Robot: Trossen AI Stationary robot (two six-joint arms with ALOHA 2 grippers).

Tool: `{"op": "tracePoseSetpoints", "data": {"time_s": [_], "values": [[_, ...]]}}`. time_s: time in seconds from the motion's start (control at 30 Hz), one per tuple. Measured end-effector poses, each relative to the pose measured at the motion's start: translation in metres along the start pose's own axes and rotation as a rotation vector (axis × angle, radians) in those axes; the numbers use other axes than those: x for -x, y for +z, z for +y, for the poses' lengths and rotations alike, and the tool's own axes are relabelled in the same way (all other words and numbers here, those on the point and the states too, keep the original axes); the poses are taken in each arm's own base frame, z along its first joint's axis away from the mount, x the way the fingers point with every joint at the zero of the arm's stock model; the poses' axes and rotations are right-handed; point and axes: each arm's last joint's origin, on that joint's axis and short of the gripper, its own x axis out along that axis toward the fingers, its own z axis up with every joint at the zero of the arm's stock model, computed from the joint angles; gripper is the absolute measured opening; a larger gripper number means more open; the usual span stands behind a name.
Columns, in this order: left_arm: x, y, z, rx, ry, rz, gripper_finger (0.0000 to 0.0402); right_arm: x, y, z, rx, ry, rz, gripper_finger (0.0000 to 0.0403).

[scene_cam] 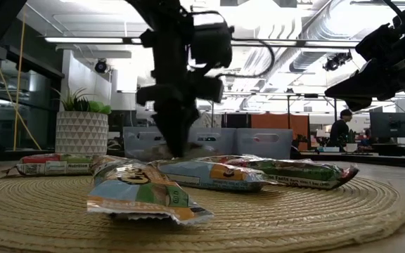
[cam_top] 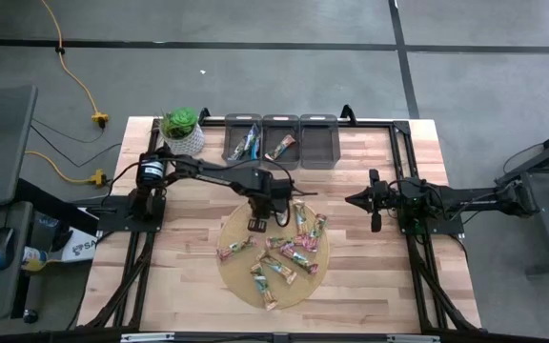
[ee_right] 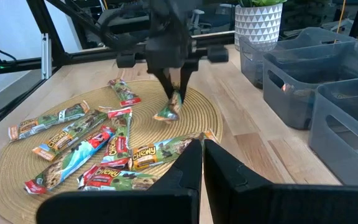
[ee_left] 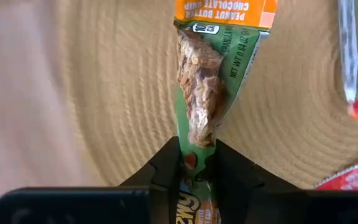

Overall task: Pick and place Granola Bars by type
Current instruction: Put the yellow granola bar into the middle black bin

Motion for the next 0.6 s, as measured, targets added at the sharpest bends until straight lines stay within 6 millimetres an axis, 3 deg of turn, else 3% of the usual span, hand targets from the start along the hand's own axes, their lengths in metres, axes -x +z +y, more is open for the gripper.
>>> {"op": "tracePoseSetpoints", "data": {"time_s": [0.37,0.6], "values": [[0.04,0.028,0.006,0.09,0.033,-0.112,0.0067,0.0,0.0,0.0,0.0,0.0,0.0,0.0],[0.087,0.052,0.009,0.126,0.023,-0.271,0.0067,0.0,0.0,0.0,0.0,0.0,0.001,0.0]]}}
